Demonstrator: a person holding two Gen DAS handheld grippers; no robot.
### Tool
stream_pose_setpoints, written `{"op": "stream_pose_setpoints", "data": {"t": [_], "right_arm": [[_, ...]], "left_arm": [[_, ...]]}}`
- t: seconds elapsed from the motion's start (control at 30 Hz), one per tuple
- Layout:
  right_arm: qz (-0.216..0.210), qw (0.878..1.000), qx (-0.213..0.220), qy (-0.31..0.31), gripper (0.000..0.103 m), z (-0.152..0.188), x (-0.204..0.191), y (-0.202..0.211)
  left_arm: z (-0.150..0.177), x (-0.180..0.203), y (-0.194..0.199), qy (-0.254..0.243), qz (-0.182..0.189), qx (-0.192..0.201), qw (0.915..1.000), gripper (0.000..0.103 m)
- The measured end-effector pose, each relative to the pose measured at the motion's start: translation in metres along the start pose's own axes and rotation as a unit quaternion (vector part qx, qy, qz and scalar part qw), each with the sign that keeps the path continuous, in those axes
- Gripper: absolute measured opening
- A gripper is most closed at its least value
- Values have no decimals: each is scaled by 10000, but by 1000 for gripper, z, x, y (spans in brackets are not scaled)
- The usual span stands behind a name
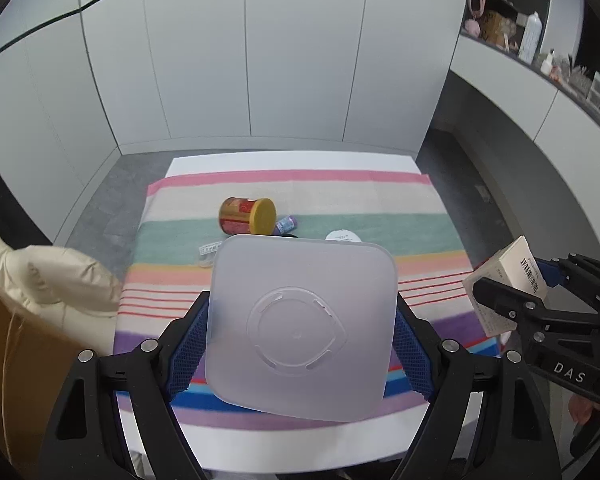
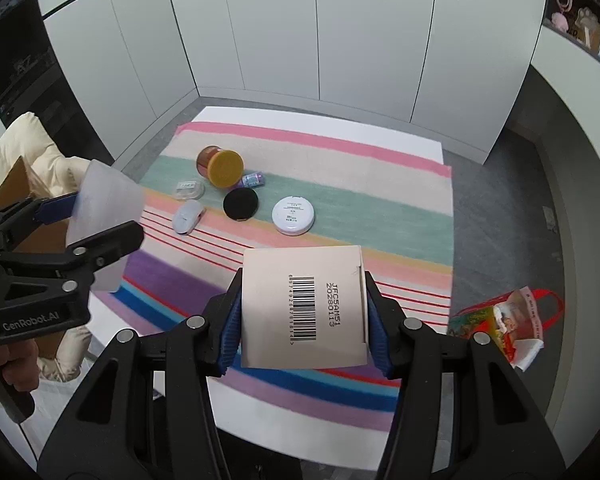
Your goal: Organize objects
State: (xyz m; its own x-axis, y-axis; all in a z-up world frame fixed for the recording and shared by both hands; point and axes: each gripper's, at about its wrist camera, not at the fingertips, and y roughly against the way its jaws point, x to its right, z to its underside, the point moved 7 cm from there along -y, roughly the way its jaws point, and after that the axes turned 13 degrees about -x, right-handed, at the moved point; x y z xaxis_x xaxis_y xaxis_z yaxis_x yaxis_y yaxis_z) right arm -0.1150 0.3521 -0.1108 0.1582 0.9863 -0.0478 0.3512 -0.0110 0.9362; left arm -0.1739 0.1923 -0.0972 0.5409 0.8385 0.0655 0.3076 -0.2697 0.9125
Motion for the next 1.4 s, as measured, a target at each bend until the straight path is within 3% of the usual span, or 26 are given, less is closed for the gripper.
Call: {"op": "stream_pose_setpoints", "data": {"t": [0.23,0.5,0.8,1.4], "right_arm": [[4,9998,169,50,54,6,-6,26],[-78,9987,500,7,54,-11,-14,52],[-142,9989,454,32,54,-29,-36,38],[-324,9969,352,620,54,-44,-124,17]], "left_arm": [[1,-4,37,122,111,333,9993,84],[-1,-16,47,218,157,517,9983,84],[7,-45,45,365,-70,589,9976,84],[27,-139,67,1151,-339,780,9897,84]]}}
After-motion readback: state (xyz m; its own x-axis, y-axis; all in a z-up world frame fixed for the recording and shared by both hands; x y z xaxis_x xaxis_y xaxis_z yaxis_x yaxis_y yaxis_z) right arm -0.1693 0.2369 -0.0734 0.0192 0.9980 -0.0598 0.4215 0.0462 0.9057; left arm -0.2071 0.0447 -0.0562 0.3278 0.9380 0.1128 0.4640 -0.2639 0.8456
